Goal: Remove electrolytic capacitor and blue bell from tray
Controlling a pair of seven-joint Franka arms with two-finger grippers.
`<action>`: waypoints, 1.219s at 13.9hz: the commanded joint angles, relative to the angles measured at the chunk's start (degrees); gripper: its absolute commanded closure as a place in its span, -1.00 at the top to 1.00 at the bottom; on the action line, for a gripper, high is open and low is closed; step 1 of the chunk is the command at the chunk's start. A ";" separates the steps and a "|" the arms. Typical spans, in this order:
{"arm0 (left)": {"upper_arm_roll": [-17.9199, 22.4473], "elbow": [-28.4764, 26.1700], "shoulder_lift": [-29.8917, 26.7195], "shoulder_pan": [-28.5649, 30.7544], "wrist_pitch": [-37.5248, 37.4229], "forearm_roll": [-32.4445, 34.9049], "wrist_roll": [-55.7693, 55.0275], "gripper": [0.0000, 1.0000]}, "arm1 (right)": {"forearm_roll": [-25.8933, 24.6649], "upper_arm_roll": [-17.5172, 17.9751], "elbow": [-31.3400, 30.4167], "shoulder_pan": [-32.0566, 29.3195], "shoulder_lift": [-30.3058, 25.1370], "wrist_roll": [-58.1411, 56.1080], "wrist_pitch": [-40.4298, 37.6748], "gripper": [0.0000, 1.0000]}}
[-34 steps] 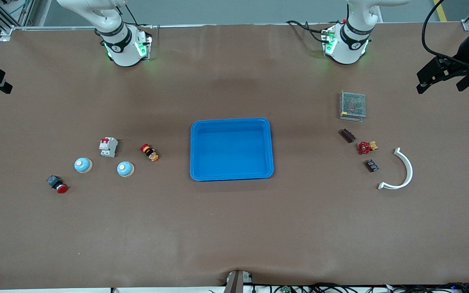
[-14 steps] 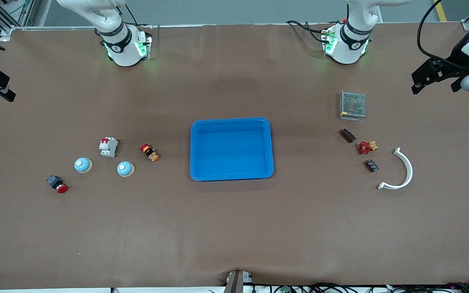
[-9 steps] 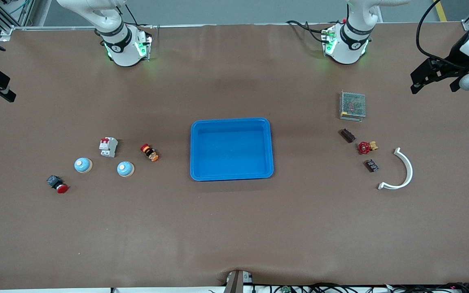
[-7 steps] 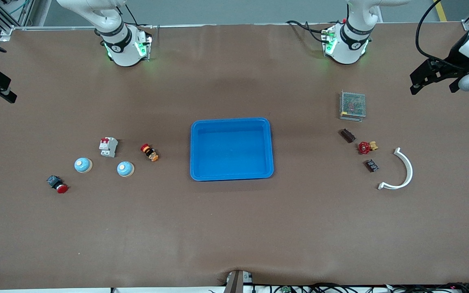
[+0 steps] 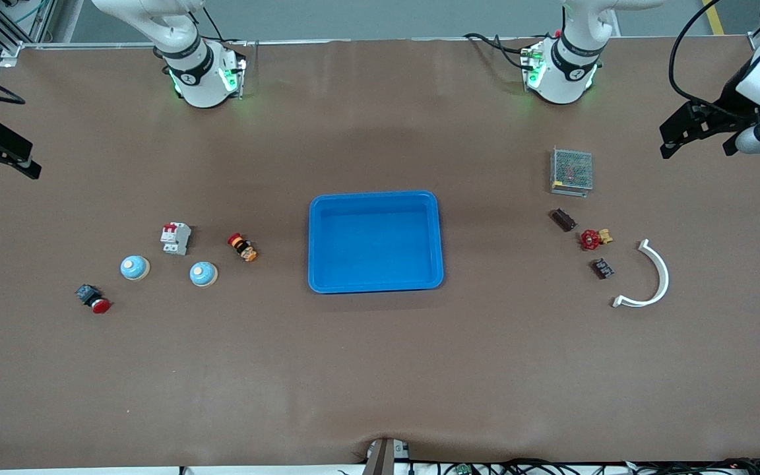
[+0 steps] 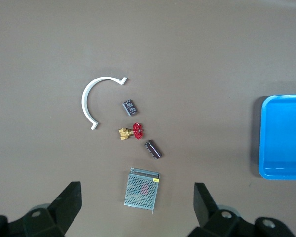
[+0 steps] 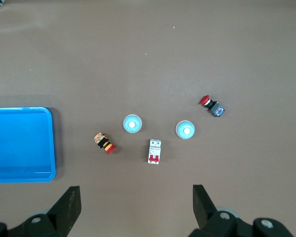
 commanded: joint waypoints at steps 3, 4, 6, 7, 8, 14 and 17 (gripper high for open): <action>-0.34 -4.16 -3.48 0.11 1.00 0.01 0.18 1.00 | -0.83 0.44 -1.22 -0.48 1.49 -0.59 3.35 1.00; -0.34 -4.78 -4.19 0.28 1.09 0.01 0.27 1.00 | -1.09 0.36 -1.22 -0.22 1.49 -0.42 3.61 1.00; -0.34 -6.45 -5.24 0.37 1.96 0.01 0.27 1.00 | -0.83 0.44 -1.22 -0.13 1.58 -0.59 5.80 1.00; -0.34 -7.59 -5.94 0.37 2.92 0.01 0.27 1.00 | -0.83 0.53 -1.22 -0.04 1.49 -0.59 5.98 1.00; -0.34 -7.95 -6.21 0.37 3.45 0.01 0.36 1.00 | -0.83 0.45 -1.22 0.31 1.49 -0.59 5.99 1.00; -0.25 -4.36 -3.67 0.29 2.58 -0.07 1.15 1.00 | -1.01 0.36 -1.40 0.93 1.93 -0.59 7.83 1.00; -0.25 -1.90 -2.79 0.28 1.26 -0.08 1.15 1.00 | -1.01 0.44 -1.40 0.66 2.37 -0.68 7.92 1.00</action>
